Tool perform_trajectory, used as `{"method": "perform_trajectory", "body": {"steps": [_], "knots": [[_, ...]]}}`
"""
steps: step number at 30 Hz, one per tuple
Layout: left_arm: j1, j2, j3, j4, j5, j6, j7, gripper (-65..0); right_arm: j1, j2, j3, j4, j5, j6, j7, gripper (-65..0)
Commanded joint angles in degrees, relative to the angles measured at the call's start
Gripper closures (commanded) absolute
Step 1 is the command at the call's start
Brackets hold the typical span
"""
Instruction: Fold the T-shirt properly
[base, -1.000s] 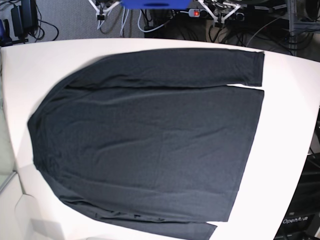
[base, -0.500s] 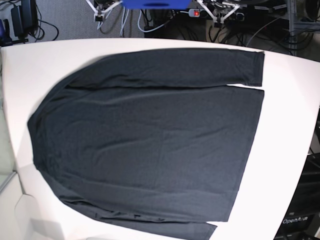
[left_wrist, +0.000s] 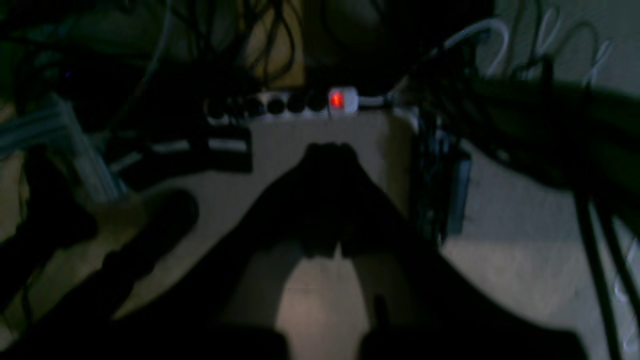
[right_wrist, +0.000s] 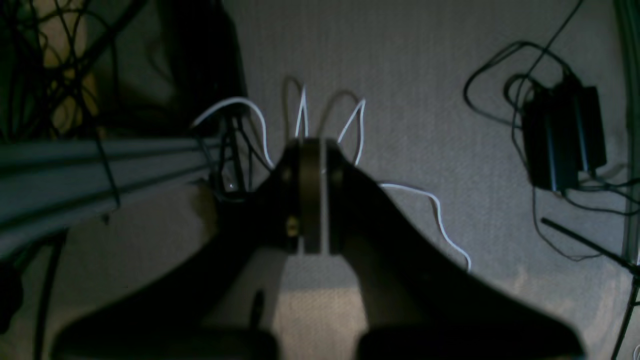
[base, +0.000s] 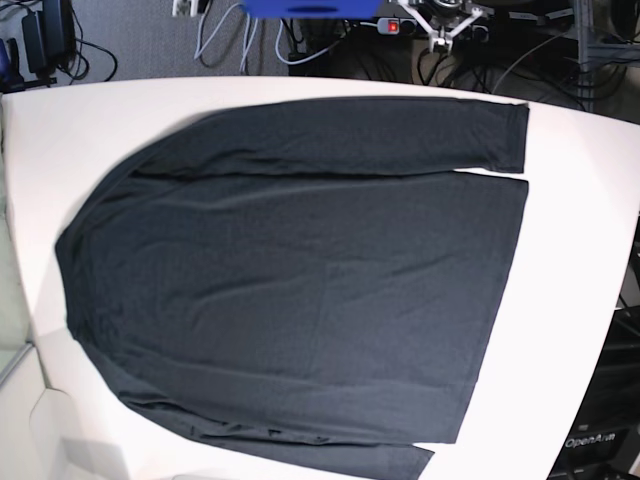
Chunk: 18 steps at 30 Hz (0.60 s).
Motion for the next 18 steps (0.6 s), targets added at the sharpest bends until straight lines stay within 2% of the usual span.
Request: {"method": "perform_trajectory", "body": {"steps": [1, 8, 12, 18], "knots": [[0.52, -0.17, -0.05, -0.12, -0.12, -0.01, -1.29, 0.0, -1.16, 0.13, 0.11, -0.21, 0.25, -0.75, 1.95, 0.0], [3.86, -0.34, -0.05, -0.03, -0.12, -0.01, -11.75, 0.0, -3.36, 0.75, 0.2, -0.21, 0.25, -0.75, 8.54, 0.0], [5.09, -1.75, -0.14, -0.12, -0.21, -0.01, -17.81, 0.0, -4.06, 0.93, 0.2, -0.21, 0.25, -0.75, 10.74, 0.0], [6.32, -3.51, -0.14, -0.21, -0.21, -0.1, -22.03, 0.0, -4.68, 0.93, 0.2, -0.21, 0.25, -0.75, 14.43, 0.0]]}}
